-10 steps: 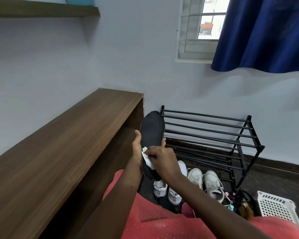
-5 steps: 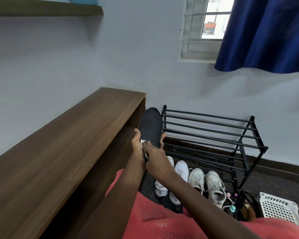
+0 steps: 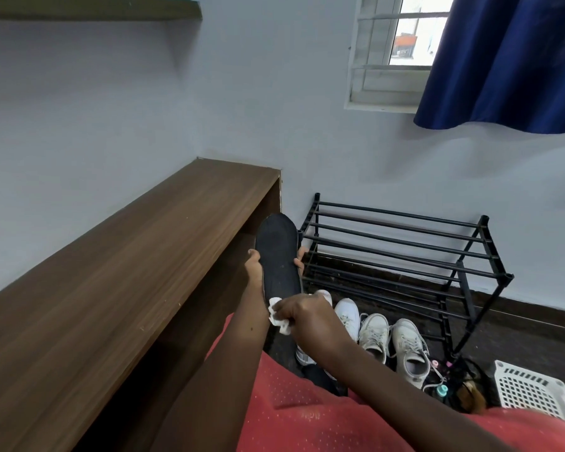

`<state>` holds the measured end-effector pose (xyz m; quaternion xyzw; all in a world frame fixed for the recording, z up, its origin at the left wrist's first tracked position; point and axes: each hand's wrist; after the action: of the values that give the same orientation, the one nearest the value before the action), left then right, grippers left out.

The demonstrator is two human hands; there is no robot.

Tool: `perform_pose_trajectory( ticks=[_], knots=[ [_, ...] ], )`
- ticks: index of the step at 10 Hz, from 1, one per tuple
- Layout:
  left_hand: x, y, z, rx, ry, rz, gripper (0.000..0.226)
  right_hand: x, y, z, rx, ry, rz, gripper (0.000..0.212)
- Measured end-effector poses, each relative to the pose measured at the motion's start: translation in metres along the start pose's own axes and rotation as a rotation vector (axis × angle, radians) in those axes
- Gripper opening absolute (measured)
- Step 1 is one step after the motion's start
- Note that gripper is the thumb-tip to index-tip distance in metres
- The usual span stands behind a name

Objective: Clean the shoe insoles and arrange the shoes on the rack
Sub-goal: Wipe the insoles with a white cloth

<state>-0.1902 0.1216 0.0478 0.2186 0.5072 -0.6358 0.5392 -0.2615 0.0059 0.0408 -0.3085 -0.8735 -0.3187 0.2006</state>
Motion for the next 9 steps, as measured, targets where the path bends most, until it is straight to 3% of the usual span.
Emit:
perform_pose_trajectory(
  ticks=[1,2,3,4,5,6,7,9],
  knots=[
    [0.009,0.003,-0.002,0.174,-0.277,-0.020,0.068,0.001,-0.002,-0.005,-0.025,-0.143,0.001,0.025],
    [0.011,0.004,0.000,0.272,-0.300,-0.069,0.070,0.009,0.012,-0.011,-0.177,-0.170,0.035,0.031],
    [0.010,-0.005,0.012,0.296,-0.298,-0.055,0.074,-0.002,0.036,-0.018,-0.103,-0.226,0.206,0.028],
    [0.013,-0.004,0.018,0.143,-0.264,-0.027,0.074,-0.024,0.044,-0.022,-0.047,-0.203,0.389,0.019],
    [0.016,-0.001,0.014,0.235,-0.303,-0.083,0.076,-0.017,0.032,-0.014,-0.107,-0.253,0.318,0.014],
    [0.021,0.006,0.011,0.312,-0.354,-0.143,0.084,-0.006,0.014,-0.005,-0.095,-0.126,0.240,0.015],
    [0.024,0.006,0.016,0.297,-0.355,-0.150,0.082,-0.024,0.015,-0.001,-0.180,-0.157,0.225,0.026],
    [0.050,0.017,0.026,0.277,-0.058,-0.099,0.059,-0.094,0.051,-0.024,-0.106,-0.242,0.398,0.019]
  ],
)
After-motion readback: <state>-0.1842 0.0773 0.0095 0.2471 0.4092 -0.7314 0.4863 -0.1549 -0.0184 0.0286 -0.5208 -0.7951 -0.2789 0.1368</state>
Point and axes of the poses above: each hand's wrist, its own y-axis towards the middle knuckle, its own z-axis out of the palm, x = y × z, and after that the axes turned 5 degrees about x, right-handed
